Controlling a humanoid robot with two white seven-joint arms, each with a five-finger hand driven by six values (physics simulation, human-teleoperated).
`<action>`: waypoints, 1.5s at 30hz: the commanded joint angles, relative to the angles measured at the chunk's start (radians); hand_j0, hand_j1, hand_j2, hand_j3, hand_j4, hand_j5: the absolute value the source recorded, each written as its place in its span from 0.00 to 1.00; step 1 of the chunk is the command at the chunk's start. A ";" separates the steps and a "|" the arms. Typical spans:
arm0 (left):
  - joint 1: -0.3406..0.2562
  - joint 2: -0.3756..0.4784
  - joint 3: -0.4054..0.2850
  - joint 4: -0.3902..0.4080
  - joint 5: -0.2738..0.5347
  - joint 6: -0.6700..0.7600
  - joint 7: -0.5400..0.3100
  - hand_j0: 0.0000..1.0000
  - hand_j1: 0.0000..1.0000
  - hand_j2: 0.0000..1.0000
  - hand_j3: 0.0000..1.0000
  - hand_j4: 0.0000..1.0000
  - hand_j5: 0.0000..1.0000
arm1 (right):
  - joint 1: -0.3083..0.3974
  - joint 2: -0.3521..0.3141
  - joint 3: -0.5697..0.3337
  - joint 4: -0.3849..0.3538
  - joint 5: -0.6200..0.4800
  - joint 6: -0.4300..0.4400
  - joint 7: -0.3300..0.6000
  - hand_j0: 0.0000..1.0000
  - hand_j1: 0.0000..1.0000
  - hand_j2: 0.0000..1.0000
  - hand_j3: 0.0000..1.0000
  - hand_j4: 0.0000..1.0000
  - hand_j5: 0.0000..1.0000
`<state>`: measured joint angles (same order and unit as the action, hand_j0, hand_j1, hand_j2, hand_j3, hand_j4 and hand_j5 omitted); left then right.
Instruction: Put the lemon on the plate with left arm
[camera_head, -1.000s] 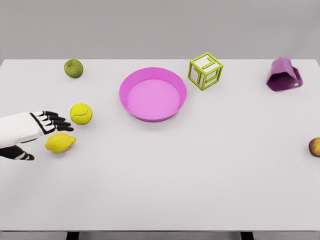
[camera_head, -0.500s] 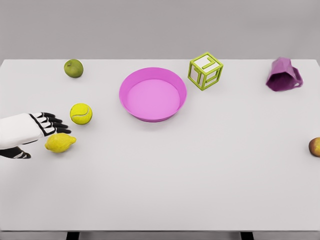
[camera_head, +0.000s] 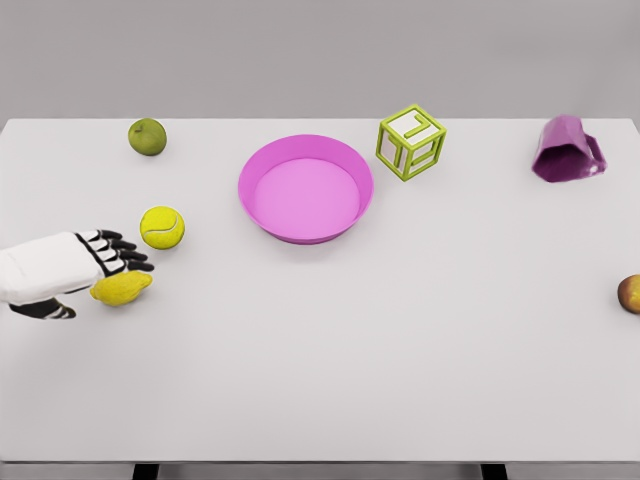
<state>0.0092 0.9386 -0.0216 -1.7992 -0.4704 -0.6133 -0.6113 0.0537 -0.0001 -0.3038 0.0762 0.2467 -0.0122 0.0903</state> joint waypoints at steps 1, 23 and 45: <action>0.000 -0.003 -0.011 0.004 -0.002 0.002 0.000 0.98 0.98 0.98 0.98 0.98 0.98 | 0.000 0.000 0.000 0.000 0.000 0.000 0.000 1.00 1.00 1.00 1.00 1.00 1.00; -0.008 -0.001 -0.046 0.009 -0.025 0.002 0.000 0.98 0.98 0.98 0.98 0.98 0.98 | 0.000 0.000 0.000 0.000 0.000 0.000 0.000 1.00 1.00 1.00 1.00 1.00 1.00; -0.038 -0.009 -0.047 0.060 -0.056 0.002 0.000 0.97 0.97 0.97 0.97 0.97 0.97 | 0.000 0.000 0.000 -0.001 0.000 0.000 0.000 1.00 1.00 1.00 1.00 1.00 1.00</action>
<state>-0.0291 0.9290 -0.0689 -1.7446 -0.5294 -0.6133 -0.6113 0.0537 -0.0001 -0.3038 0.0761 0.2467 -0.0122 0.0903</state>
